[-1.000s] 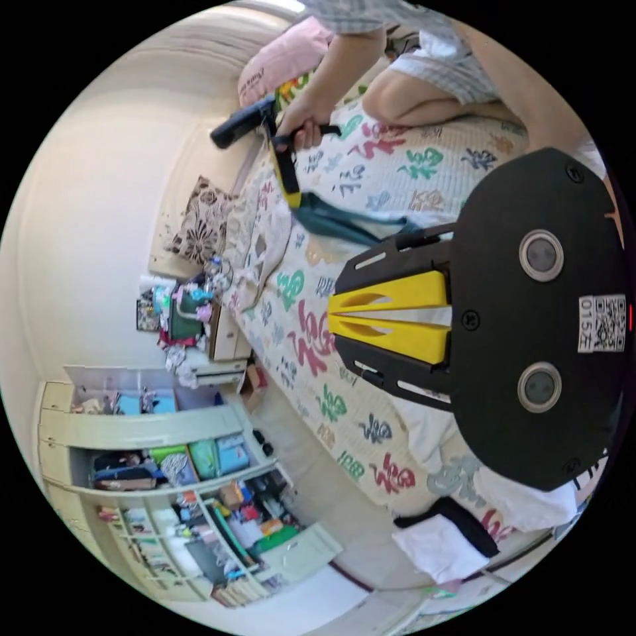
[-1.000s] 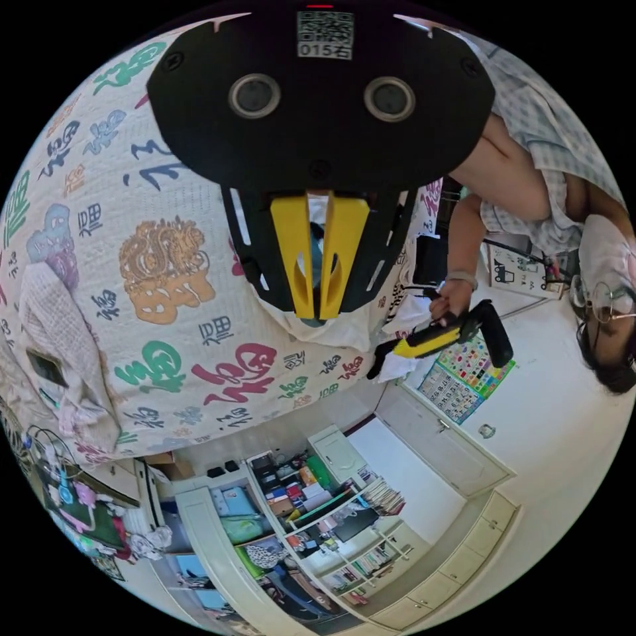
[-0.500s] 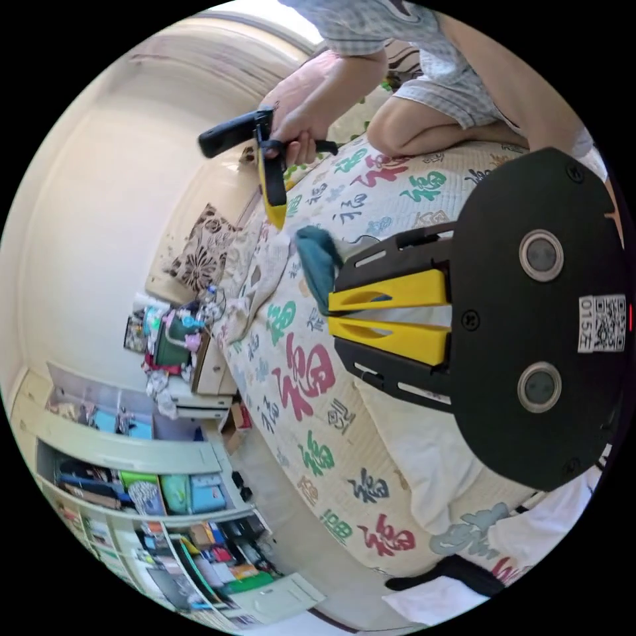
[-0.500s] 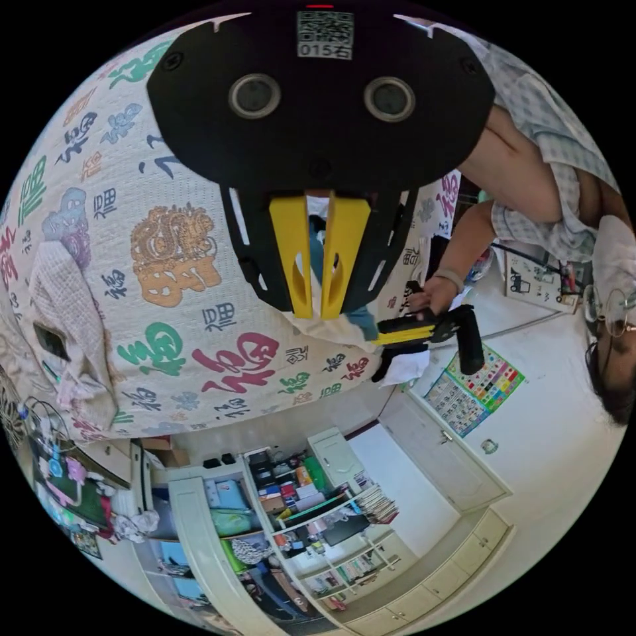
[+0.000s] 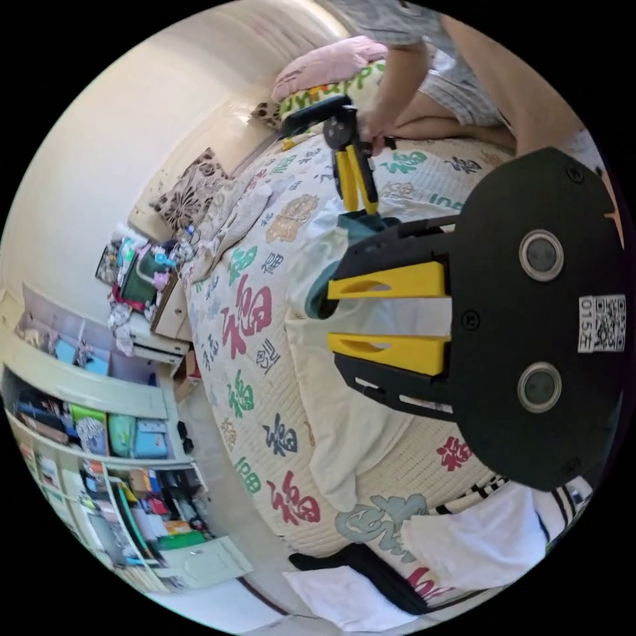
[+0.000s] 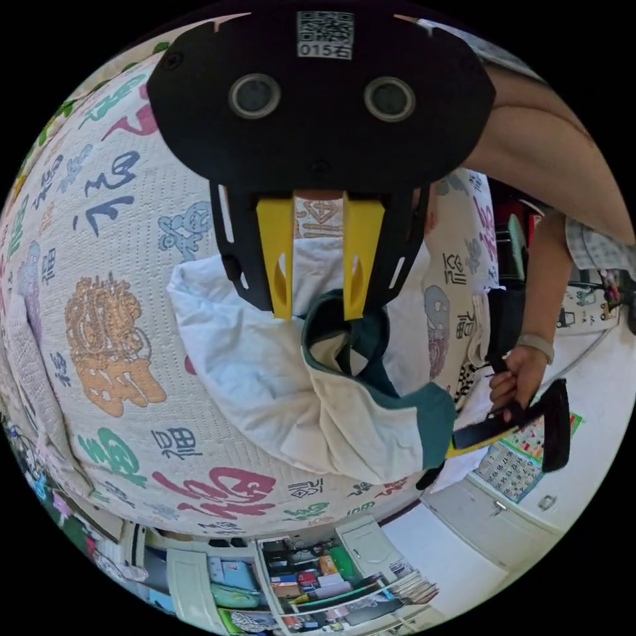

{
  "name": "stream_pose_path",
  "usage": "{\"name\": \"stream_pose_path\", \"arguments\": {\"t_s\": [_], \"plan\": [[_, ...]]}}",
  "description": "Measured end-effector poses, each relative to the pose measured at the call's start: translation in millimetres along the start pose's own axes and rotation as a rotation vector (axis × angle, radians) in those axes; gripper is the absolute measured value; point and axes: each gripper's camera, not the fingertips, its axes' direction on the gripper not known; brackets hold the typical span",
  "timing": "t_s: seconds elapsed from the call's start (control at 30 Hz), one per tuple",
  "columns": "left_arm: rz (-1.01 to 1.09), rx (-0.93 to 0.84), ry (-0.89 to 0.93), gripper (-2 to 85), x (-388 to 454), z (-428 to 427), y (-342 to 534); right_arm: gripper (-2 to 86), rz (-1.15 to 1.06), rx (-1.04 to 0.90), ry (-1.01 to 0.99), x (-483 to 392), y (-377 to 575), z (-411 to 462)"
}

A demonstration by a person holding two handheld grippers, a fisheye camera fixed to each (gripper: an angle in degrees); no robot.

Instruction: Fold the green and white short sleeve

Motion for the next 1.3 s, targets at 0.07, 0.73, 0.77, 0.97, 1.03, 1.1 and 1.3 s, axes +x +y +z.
{"name": "stream_pose_path", "arguments": {"t_s": [0.07, 0.73, 0.77, 0.97, 1.03, 1.1, 1.3], "plan": [[0.114, 0.007, -0.014, 9.1, 27, -9, 9, 11.4, 0.022, 0.026, -0.106, 5, 11, -1], [0.557, -0.173, -0.248, 8.8, 198, 34, 59, -0.2, 0.012, 0.260, -0.063, -31, 124, -58], [0.570, -0.172, -0.262, 8.0, 200, 38, 61, -0.2, 0.004, 0.263, -0.054, -34, 128, -61], [0.382, 0.009, -0.203, 1.6, 204, 3, 52, -0.2, -0.009, 0.282, 0.055, -52, 181, -90], [0.374, 0.141, -0.205, 1.1, 232, -47, 47, 0.0, 0.044, 0.402, 0.130, -57, 212, -122], [0.317, 0.274, -0.193, 0.8, 254, -96, 40, 0.1, 0.098, 0.546, 0.162, -63, 237, -155], [0.089, 0.917, -0.163, -0.1, 340, -254, 38, 0.1, 0.133, 1.126, 0.041, -107, 298, -266]]}}
